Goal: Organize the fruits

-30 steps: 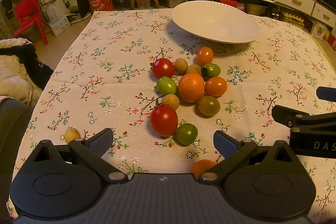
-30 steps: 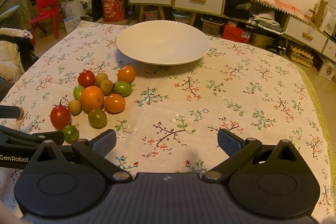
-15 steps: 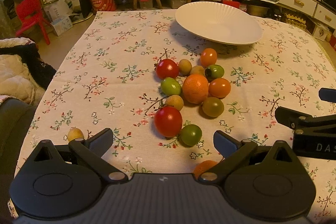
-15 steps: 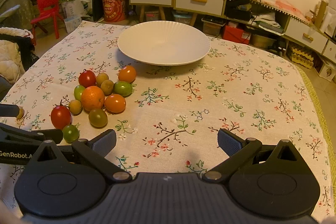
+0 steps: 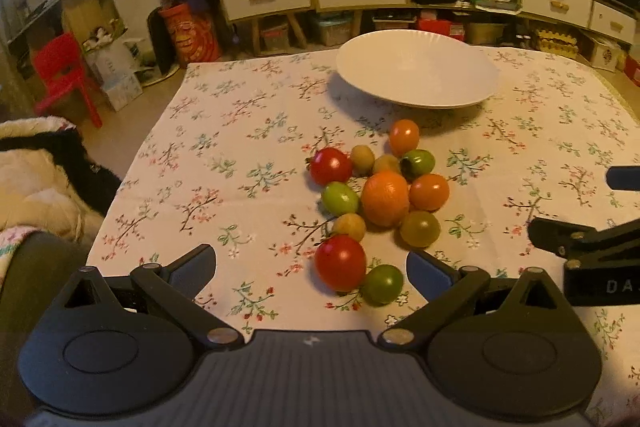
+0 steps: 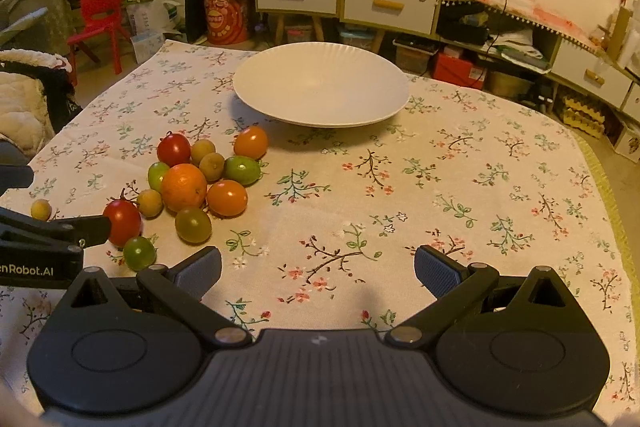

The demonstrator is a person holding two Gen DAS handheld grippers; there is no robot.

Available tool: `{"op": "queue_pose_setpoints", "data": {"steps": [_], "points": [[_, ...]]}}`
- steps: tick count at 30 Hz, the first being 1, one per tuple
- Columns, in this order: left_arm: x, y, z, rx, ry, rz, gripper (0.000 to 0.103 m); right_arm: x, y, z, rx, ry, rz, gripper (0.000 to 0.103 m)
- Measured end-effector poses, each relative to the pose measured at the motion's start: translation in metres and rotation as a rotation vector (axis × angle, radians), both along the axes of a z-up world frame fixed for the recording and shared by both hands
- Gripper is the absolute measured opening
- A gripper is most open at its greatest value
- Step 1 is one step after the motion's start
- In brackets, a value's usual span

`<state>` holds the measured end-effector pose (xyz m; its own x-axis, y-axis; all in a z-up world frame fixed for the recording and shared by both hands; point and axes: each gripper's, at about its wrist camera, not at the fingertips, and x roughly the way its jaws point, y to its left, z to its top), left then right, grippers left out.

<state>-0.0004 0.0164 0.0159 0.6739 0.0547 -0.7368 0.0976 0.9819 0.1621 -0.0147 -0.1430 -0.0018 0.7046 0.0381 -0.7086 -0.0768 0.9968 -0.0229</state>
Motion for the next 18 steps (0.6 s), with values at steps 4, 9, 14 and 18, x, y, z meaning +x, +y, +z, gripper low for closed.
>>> {"op": "queue_pose_setpoints", "data": {"steps": [4, 9, 14, 18], "points": [[-0.001, -0.003, 0.003, 0.007, -0.017, -0.028, 0.096, -0.001, 0.0, 0.002, 0.005, -0.008, -0.001, 0.103], [0.0, -0.002, 0.004, -0.009, -0.002, -0.045, 0.096, -0.002, 0.0, 0.004, 0.01, -0.013, -0.002, 0.103], [0.002, 0.005, 0.004, -0.036, 0.03, -0.056, 0.096, -0.003, 0.002, 0.007, 0.023, -0.018, 0.015, 0.103], [0.002, 0.014, 0.003, -0.064, 0.045, -0.057, 0.096, -0.006, 0.005, 0.009, 0.023, -0.033, 0.036, 0.103]]}}
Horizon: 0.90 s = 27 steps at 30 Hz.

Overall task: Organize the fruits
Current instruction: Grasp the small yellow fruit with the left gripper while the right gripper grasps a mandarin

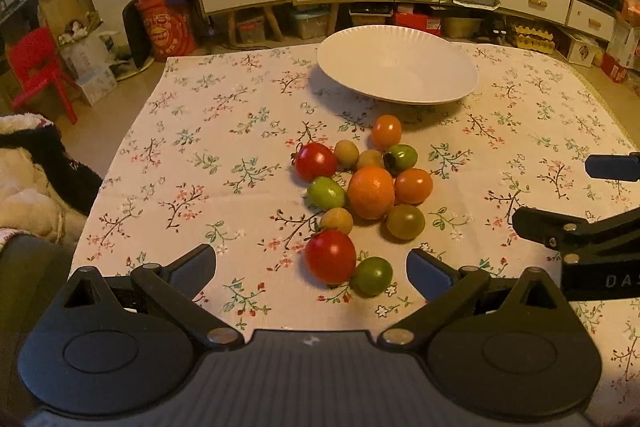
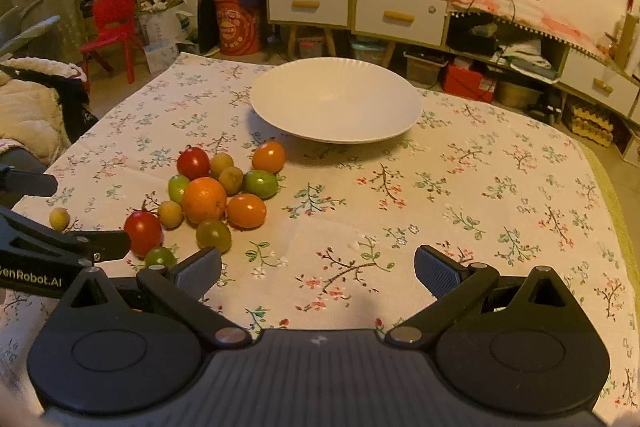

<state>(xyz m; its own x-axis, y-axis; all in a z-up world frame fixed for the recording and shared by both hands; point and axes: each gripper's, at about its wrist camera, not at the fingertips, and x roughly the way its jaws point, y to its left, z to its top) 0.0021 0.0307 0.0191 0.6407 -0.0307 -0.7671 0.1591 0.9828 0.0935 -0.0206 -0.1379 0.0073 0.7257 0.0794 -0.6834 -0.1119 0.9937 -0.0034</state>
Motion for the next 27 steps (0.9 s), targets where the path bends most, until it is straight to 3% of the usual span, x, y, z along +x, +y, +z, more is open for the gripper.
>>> {"op": "queue_pose_setpoints", "data": {"steps": [10, 16, 20, 27], "points": [[-0.005, 0.038, -0.008, -0.071, -0.037, -0.07, 0.096, -0.004, 0.01, -0.005, 0.054, 0.003, 0.099, 0.103], [-0.005, 0.066, -0.022, -0.124, -0.024, -0.029, 0.096, -0.007, 0.019, -0.016, 0.095, 0.03, 0.173, 0.096], [-0.009, 0.078, -0.027, -0.117, -0.049, -0.021, 0.095, -0.012, 0.023, -0.022, 0.122, 0.031, 0.222, 0.094], [-0.01, 0.1, -0.047, -0.14, -0.019, 0.042, 0.083, -0.025, 0.042, -0.033, 0.124, 0.028, 0.352, 0.087]]}}
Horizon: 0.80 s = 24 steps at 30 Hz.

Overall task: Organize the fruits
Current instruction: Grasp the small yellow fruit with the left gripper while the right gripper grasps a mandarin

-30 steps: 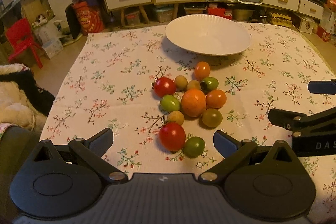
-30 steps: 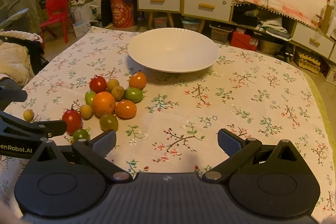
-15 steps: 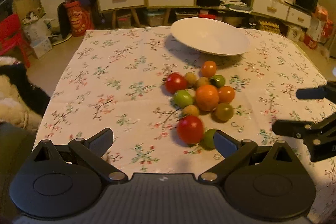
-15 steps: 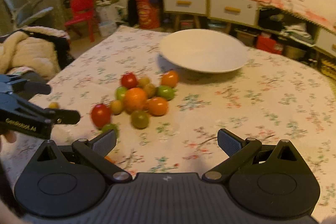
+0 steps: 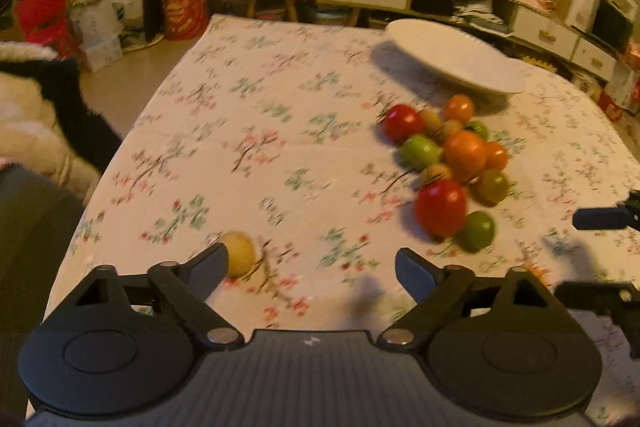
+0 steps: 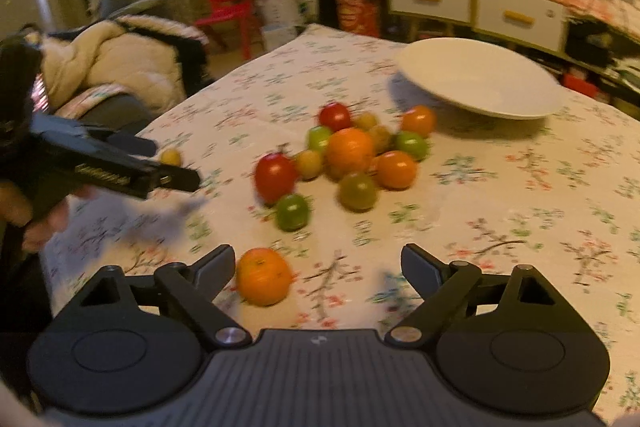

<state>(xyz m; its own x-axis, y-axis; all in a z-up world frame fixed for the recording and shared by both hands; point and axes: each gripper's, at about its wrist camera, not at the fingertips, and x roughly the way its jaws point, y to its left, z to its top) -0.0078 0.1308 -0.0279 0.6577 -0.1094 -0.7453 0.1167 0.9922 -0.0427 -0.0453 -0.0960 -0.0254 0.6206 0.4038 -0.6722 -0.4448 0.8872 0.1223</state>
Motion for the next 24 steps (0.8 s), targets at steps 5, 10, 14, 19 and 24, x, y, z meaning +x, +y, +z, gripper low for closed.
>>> {"op": "queue_pose_setpoints", "data": {"steps": [5, 10, 14, 19, 24], "points": [[-0.001, 0.014, -0.011, -0.011, 0.025, 0.062, 0.076, -0.007, 0.012, -0.009, -0.034, 0.008, 0.062, 0.079], [-0.003, 0.015, -0.017, 0.005, -0.009, 0.081, 0.073, -0.01, 0.019, -0.019, -0.062, 0.016, 0.093, 0.061], [-0.006, 0.015, -0.02, 0.02, -0.046, 0.103, 0.066, -0.015, 0.024, -0.025, -0.097, -0.011, 0.118, 0.059], [-0.004, 0.021, -0.02, 0.015, -0.075, 0.133, 0.05, -0.019, 0.028, -0.026, -0.104, -0.039, 0.138, 0.049], [-0.004, 0.022, -0.019, 0.01, -0.085, 0.139, 0.033, -0.02, 0.03, -0.027, -0.109, -0.051, 0.143, 0.043]]}}
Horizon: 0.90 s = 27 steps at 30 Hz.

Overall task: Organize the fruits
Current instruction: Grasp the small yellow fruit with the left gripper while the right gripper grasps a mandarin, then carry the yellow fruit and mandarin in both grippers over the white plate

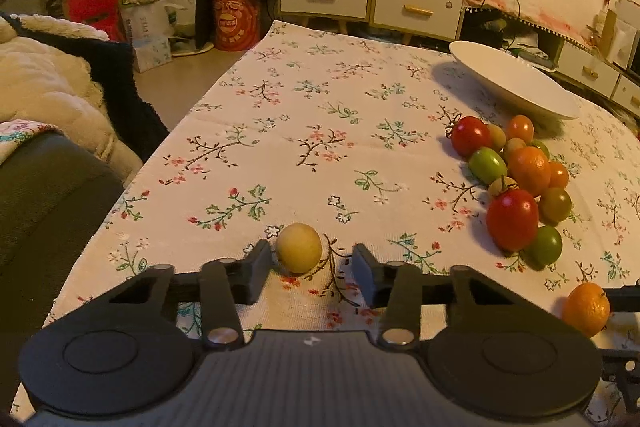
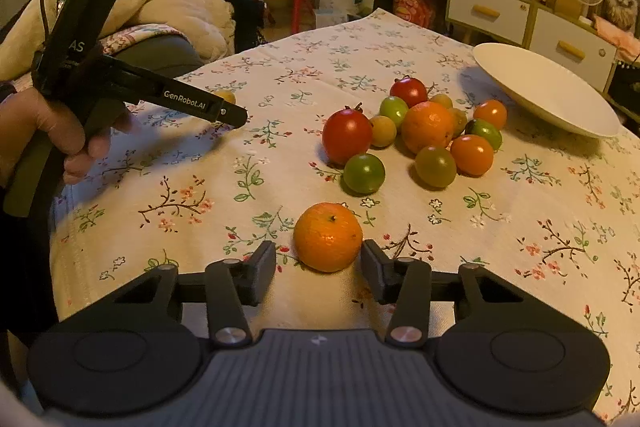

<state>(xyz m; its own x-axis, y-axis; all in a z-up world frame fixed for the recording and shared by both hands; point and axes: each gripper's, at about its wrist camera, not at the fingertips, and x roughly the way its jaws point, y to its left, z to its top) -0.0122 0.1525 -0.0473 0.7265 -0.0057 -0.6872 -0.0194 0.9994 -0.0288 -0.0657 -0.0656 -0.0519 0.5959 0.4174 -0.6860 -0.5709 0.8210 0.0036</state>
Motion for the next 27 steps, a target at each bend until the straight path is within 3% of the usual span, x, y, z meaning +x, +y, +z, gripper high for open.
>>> {"op": "queue_pose_setpoints", "data": {"steps": [7, 27], "points": [[0.002, -0.003, 0.0, -0.002, 0.008, -0.014, 0.015, 0.004, 0.0, 0.0, 0.019, -0.003, -0.019, 0.036], [0.011, -0.021, 0.011, -0.064, 0.018, -0.045, 0.015, 0.007, -0.002, 0.006, 0.053, -0.03, -0.042, 0.032]]}}
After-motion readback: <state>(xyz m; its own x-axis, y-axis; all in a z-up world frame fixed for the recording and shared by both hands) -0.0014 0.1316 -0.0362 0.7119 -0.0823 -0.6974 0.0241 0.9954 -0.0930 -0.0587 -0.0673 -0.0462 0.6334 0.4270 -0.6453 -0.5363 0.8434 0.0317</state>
